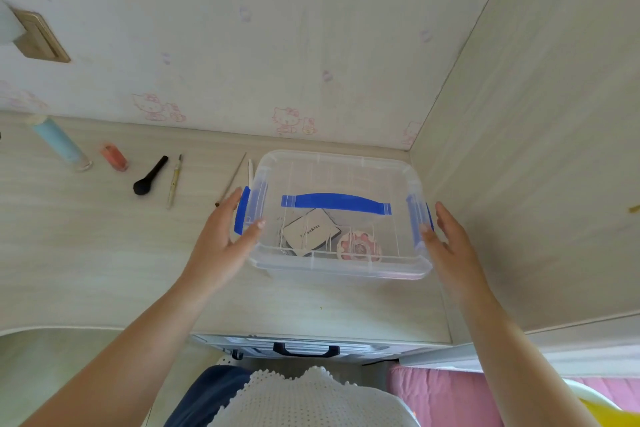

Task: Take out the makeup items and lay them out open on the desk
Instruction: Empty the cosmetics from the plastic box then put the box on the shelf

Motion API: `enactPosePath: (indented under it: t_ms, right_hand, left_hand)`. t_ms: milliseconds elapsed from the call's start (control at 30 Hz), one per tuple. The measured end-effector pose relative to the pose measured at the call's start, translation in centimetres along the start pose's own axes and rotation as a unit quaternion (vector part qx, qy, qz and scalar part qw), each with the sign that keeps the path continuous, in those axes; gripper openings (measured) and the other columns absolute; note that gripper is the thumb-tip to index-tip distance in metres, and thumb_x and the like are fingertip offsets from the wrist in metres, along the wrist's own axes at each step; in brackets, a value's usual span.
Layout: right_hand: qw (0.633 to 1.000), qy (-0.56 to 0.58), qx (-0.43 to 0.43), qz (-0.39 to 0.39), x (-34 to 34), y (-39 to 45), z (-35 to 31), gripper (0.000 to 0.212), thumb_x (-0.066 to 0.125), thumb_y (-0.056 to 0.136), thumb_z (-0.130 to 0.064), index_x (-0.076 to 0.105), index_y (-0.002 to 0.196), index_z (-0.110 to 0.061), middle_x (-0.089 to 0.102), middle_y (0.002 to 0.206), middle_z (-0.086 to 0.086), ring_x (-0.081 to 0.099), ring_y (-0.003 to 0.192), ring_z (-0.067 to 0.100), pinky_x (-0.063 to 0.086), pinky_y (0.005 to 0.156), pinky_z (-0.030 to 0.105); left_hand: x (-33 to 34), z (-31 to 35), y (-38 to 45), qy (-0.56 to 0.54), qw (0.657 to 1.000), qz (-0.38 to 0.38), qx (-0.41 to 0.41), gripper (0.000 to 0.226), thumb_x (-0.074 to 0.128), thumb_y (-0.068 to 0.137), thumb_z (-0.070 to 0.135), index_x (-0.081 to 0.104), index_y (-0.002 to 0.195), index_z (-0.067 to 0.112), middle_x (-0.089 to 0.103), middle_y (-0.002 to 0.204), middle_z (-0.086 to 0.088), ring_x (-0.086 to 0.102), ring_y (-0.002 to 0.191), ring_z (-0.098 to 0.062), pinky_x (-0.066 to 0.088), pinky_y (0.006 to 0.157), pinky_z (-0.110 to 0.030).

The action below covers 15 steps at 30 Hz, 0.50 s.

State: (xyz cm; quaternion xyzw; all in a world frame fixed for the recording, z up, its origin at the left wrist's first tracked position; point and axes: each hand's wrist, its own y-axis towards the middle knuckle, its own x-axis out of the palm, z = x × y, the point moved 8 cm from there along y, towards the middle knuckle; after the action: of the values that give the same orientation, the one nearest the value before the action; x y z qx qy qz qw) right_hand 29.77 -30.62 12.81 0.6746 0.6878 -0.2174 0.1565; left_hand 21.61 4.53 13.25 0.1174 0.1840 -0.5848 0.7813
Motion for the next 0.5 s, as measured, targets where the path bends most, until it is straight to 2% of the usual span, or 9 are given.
enactPosePath:
  t_ms: [67, 100, 133, 200, 300, 333, 400, 500]
  right_hand:
    - [0.997, -0.034, -0.039, -0.064, 1.1, -1.0, -0.7, 0.073, 0.06, 0.082, -0.042, 0.024, 0.145, -0.036, 0.025, 0.143, -0.022, 0.026, 0.131, -0.003, 0.023, 0.104, 0.021]
    - [0.993, -0.053, -0.056, -0.091, 1.6, -1.5, -0.9, 0.079, 0.064, 0.079, -0.043, 0.019, 0.144, -0.041, 0.018, 0.145, -0.024, 0.02, 0.132, -0.006, 0.02, 0.104, 0.02]
    - [0.989, -0.064, -0.07, -0.11, 1.9, -1.8, -1.3, 0.083, 0.066, 0.075, -0.043, 0.015, 0.141, -0.046, 0.012, 0.148, -0.025, 0.014, 0.134, -0.008, 0.017, 0.105, 0.019]
    - [0.986, -0.068, -0.084, -0.13, 2.1, -2.2, -1.9, 0.088, 0.069, 0.069, -0.045, 0.011, 0.134, -0.053, 0.002, 0.15, -0.025, 0.005, 0.135, -0.01, 0.013, 0.107, 0.019]
    - [0.979, -0.098, -0.083, -0.161, 2.4, -2.5, -2.2, 0.098, 0.072, 0.058, -0.049, 0.009, 0.133, -0.051, -0.007, 0.152, -0.022, -0.003, 0.135, -0.01, 0.008, 0.109, 0.02]
    - [0.976, -0.106, -0.082, -0.169, 2.4, -2.6, -2.2, 0.1, 0.072, 0.056, -0.05, 0.01, 0.133, -0.05, -0.008, 0.152, -0.022, -0.004, 0.134, -0.01, 0.008, 0.109, 0.02]
    - [0.976, -0.104, -0.082, -0.172, 2.4, -2.7, -2.5, 0.099, 0.073, 0.054, -0.051, 0.012, 0.132, -0.052, -0.008, 0.151, -0.023, -0.002, 0.134, -0.01, 0.009, 0.108, 0.02]
    - [0.982, -0.074, -0.085, -0.151, 1.7, -2.6, -3.0, 0.094, 0.075, 0.053, -0.05, 0.017, 0.126, -0.062, 0.002, 0.148, -0.027, 0.009, 0.137, -0.005, 0.016, 0.11, 0.024]
  left_hand:
    - [1.1, 0.9, -1.3, 0.003, 0.997, -0.074, 0.035, 0.076, 0.059, 0.067, 0.069, 0.021, 0.133, 0.063, 0.017, 0.142, 0.043, 0.018, 0.129, 0.025, 0.02, 0.105, -0.016]
    - [1.5, 1.1, -1.6, 0.014, 0.995, -0.094, 0.042, 0.079, 0.062, 0.062, 0.07, 0.017, 0.126, 0.071, 0.009, 0.14, 0.047, 0.014, 0.127, 0.028, 0.017, 0.104, -0.015]
    - [1.8, 1.0, -1.7, 0.024, 0.993, -0.104, 0.042, 0.082, 0.065, 0.059, 0.067, 0.014, 0.123, 0.074, 0.004, 0.142, 0.045, 0.012, 0.131, 0.024, 0.015, 0.106, -0.016]
    - [2.0, 0.8, -1.6, 0.027, 0.993, -0.11, 0.033, 0.091, 0.071, 0.056, 0.06, 0.013, 0.125, 0.073, -0.001, 0.149, 0.036, 0.012, 0.136, 0.016, 0.014, 0.108, -0.019]
    - [2.2, 0.4, -1.7, 0.057, 0.988, -0.138, 0.041, 0.102, 0.078, 0.057, 0.051, 0.011, 0.132, 0.064, -0.007, 0.152, 0.028, 0.005, 0.119, 0.037, 0.015, 0.103, -0.012]
    - [2.2, 0.3, -1.7, 0.066, 0.987, -0.142, 0.047, 0.102, 0.081, 0.059, 0.045, 0.012, 0.133, 0.061, -0.007, 0.153, 0.027, 0.003, 0.115, 0.039, 0.015, 0.103, -0.012]
    - [1.9, 0.5, -1.6, 0.067, 0.988, -0.127, 0.06, 0.101, 0.084, 0.062, 0.035, 0.016, 0.133, 0.058, -0.001, 0.152, 0.026, 0.004, 0.117, 0.038, 0.015, 0.105, -0.013]
    - [1.1, 1.3, -1.5, 0.039, 0.992, -0.097, 0.065, 0.095, 0.083, 0.057, 0.043, 0.021, 0.126, 0.064, 0.01, 0.15, 0.03, 0.007, 0.126, 0.031, 0.016, 0.104, -0.01]
